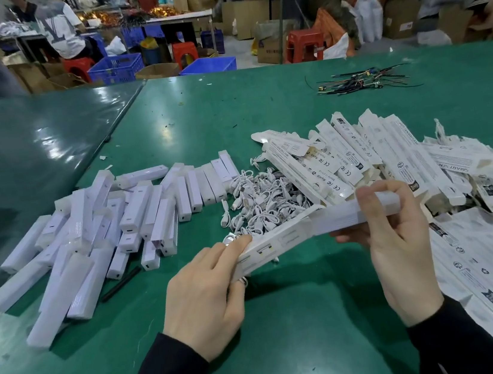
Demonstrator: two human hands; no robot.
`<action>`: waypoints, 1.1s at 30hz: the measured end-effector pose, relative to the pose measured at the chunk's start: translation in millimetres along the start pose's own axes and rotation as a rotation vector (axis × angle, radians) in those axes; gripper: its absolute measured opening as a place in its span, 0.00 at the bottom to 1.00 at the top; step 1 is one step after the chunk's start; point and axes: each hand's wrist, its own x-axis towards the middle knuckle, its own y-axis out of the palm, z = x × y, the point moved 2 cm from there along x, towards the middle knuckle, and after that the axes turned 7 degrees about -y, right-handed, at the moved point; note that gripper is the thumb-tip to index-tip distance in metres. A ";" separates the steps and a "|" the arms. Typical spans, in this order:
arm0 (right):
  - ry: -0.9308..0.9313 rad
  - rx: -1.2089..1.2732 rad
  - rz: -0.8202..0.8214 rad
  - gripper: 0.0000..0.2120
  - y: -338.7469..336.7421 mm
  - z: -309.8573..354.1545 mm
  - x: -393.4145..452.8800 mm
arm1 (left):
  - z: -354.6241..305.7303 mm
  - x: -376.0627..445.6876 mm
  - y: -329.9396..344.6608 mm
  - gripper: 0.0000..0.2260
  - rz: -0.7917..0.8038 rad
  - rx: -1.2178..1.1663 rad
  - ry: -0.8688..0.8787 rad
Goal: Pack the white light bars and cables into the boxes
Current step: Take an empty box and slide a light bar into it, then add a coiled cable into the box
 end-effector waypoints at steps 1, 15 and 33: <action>0.059 0.046 -0.009 0.10 -1.1 -2.9 -0.2 | 0.1 0.0 -0.4 0.22 0.002 -0.013 -0.004; -0.046 -0.369 0.298 0.14 20.0 -10.0 -25.8 | -6.2 -0.5 6.8 0.18 0.054 0.126 0.057; 0.163 -0.135 0.542 0.12 25.7 -13.4 -30.0 | 0.7 -0.3 -6.6 0.27 -0.137 0.200 0.045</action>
